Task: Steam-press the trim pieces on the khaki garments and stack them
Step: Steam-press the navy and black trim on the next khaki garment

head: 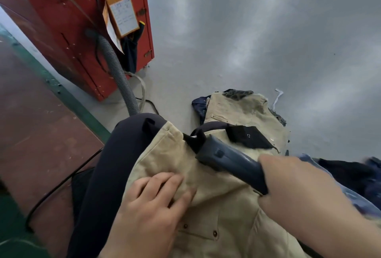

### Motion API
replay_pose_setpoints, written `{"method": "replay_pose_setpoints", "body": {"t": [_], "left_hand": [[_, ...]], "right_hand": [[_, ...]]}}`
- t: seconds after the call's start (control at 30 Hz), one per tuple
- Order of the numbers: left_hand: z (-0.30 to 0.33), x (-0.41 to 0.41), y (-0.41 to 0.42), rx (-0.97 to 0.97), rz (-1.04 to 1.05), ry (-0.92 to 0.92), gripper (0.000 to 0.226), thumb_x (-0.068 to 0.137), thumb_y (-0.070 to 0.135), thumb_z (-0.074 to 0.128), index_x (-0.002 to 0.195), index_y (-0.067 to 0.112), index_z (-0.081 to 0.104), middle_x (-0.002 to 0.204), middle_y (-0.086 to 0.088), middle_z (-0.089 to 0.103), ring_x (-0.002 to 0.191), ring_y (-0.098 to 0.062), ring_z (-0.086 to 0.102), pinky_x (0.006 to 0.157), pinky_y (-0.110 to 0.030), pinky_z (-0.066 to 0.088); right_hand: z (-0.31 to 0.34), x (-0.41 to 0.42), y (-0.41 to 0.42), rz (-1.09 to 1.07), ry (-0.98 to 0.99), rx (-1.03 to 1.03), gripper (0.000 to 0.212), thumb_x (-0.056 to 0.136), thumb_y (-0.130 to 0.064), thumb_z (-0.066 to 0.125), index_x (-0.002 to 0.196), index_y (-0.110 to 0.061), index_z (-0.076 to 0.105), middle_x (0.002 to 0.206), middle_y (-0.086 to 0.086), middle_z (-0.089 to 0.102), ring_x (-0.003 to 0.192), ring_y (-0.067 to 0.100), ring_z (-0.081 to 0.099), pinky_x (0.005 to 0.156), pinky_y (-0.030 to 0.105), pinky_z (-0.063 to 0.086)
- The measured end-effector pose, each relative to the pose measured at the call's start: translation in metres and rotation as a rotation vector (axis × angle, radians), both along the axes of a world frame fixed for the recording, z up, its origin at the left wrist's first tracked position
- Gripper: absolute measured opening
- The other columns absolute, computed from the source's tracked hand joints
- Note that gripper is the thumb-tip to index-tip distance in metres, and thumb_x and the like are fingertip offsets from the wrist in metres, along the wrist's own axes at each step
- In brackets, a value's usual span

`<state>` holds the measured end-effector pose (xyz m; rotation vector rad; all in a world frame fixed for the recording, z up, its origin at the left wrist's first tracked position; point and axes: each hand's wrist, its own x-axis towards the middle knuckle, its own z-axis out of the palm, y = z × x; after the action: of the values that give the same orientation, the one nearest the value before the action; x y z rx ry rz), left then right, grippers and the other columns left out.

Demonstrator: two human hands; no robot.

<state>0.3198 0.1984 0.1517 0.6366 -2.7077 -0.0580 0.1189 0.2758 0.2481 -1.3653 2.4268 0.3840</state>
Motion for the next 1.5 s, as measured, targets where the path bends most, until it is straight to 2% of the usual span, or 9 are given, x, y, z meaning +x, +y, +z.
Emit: {"method": "replay_pose_setpoints", "body": {"t": [0.2,0.43,0.57,0.7,0.83,0.9,1.0,1.23,1.5], "left_hand": [[-0.009,-0.003,0.005,-0.022,0.001,0.052,0.031,0.080,0.024,0.048,0.088,0.031,0.077,0.096,0.002,0.072,0.099,-0.015,0.051,0.077,-0.031,0.035],[-0.001,-0.003,0.004,0.090,0.001,-0.039,0.033,0.072,0.025,0.048,0.085,0.031,0.077,0.097,0.005,0.072,0.088,-0.017,0.069,0.076,-0.032,0.036],[0.018,-0.018,0.010,0.144,0.032,-0.033,0.033,0.064,0.026,0.046,0.075,0.025,0.076,0.090,0.002,0.072,0.079,-0.020,0.069,0.069,-0.034,0.048],[0.030,-0.061,0.030,0.130,-0.145,0.095,0.022,0.070,0.022,0.056,0.079,0.022,0.076,0.087,0.004,0.071,0.072,-0.015,0.067,0.058,-0.026,0.052],[0.017,-0.082,0.043,0.137,-0.228,0.043,0.021,0.073,0.022,0.054,0.071,0.021,0.075,0.080,0.005,0.071,0.059,-0.014,0.062,0.039,-0.020,0.045],[0.013,-0.080,0.042,0.167,-0.241,0.008,0.018,0.070,0.024,0.061,0.077,0.022,0.077,0.081,0.007,0.070,0.060,-0.012,0.062,0.036,-0.020,0.044],[0.011,-0.075,0.040,0.202,-0.258,-0.038,0.023,0.062,0.028,0.071,0.084,0.021,0.077,0.084,0.009,0.069,0.064,-0.012,0.063,0.038,-0.021,0.046],[0.009,-0.074,0.040,0.268,-0.259,-0.028,0.033,0.069,0.035,0.050,0.084,0.020,0.075,0.085,0.009,0.068,0.066,-0.013,0.064,0.041,-0.020,0.049],[0.020,-0.079,0.040,0.197,-0.225,-0.028,0.029,0.066,0.034,0.049,0.073,0.024,0.075,0.077,0.014,0.067,0.060,-0.009,0.061,0.031,-0.017,0.039]], "right_hand": [[-0.014,-0.035,-0.053,-0.145,0.042,-0.183,0.029,0.083,-0.020,0.062,0.069,-0.023,0.037,0.069,-0.003,0.046,0.058,0.017,0.046,0.046,0.024,0.026],[0.015,-0.077,0.001,-0.350,-0.137,-0.497,0.019,0.062,-0.018,0.078,0.064,-0.018,0.059,0.043,0.002,0.060,0.043,0.025,0.061,0.052,0.045,0.055],[-0.006,-0.082,0.047,-0.597,-0.253,-0.321,0.026,0.080,-0.020,0.077,0.078,-0.007,0.054,0.062,0.008,0.059,0.073,0.039,0.064,0.079,0.061,0.052],[0.009,-0.060,0.067,-0.316,-0.168,-0.316,0.018,0.058,-0.017,0.073,0.063,-0.025,0.058,0.055,-0.007,0.064,0.038,0.016,0.054,0.050,0.041,0.052],[-0.011,-0.049,0.065,-0.281,-0.167,0.010,0.013,0.071,-0.029,0.061,0.070,-0.029,0.048,0.074,-0.005,0.064,0.057,0.005,0.054,0.052,0.023,0.040],[-0.023,-0.051,0.058,-0.322,-0.215,-0.066,0.015,0.070,-0.026,0.062,0.069,-0.026,0.047,0.063,-0.005,0.056,0.051,0.007,0.047,0.047,0.023,0.030],[-0.033,-0.068,0.039,-0.386,-0.280,-0.204,0.014,0.074,-0.016,0.068,0.076,-0.021,0.055,0.057,-0.002,0.059,0.049,0.015,0.055,0.045,0.026,0.039],[-0.043,-0.135,0.016,-0.645,-0.292,-0.351,0.011,0.076,-0.001,0.068,0.084,0.002,0.061,0.056,0.020,0.068,0.047,0.031,0.063,0.056,0.041,0.055],[-0.013,-0.125,0.062,-0.671,-0.349,-0.397,0.021,0.065,-0.003,0.075,0.063,-0.008,0.054,0.038,0.006,0.057,0.027,0.014,0.045,0.031,0.022,0.035]]}}
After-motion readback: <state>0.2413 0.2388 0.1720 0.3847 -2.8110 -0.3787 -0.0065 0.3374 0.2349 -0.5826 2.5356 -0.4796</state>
